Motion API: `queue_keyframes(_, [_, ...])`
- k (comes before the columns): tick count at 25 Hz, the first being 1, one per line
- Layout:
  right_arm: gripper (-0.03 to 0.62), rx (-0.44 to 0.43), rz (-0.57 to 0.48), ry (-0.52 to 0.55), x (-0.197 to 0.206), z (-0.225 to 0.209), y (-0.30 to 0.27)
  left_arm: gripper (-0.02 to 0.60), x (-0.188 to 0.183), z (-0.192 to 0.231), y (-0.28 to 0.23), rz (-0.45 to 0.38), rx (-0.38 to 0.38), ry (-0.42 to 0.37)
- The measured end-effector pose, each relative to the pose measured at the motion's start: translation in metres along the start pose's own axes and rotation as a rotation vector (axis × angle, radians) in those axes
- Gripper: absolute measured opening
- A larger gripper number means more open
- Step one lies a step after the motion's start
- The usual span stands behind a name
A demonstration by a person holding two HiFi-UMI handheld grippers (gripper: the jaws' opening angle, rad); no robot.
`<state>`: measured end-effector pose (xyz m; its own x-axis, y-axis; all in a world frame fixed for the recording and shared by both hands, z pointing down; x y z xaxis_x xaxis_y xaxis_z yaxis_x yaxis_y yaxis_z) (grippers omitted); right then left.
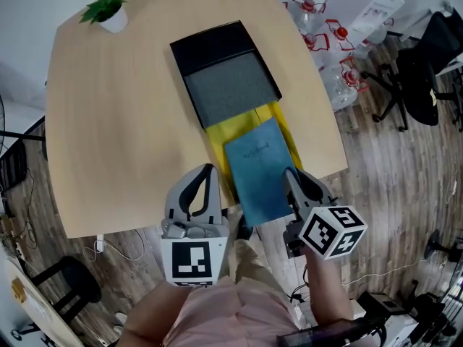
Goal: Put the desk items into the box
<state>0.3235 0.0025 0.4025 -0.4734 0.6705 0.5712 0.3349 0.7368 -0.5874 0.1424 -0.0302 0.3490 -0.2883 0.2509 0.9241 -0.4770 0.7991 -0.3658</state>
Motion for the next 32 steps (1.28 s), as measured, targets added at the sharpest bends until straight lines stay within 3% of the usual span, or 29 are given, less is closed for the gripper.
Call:
queue_keyframes(10, [0.078, 0.102, 0.045, 0.057, 0.005, -0.029, -0.014, 0.012, 0.005, -0.003, -0.017, 0.026, 0.034, 0.008])
queue_keyframes(19, [0.15, 0.083, 0.042, 0.042, 0.004, -0.033, -0.014, 0.012, -0.004, -0.009, -0.016, 0.0, 0.044, -0.01])
queue_keyframes(32, [0.152, 0.037, -0.077, 0.119, -0.026, -0.01, 0.031, 0.012, -0.042, -0.028, 0.015, -0.098, 0.015, -0.036])
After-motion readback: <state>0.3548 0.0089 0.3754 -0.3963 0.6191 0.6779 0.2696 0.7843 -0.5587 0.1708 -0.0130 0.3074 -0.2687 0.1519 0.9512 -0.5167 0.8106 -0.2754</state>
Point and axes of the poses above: the fingertips, and each gripper's own axes: y backward along the fingers, z to its left, x out of its underside, the point moved 3 cm from there along y, backward along the fingers, and after that the axes turned 11 degrees about -y, right-handed, at the moved point
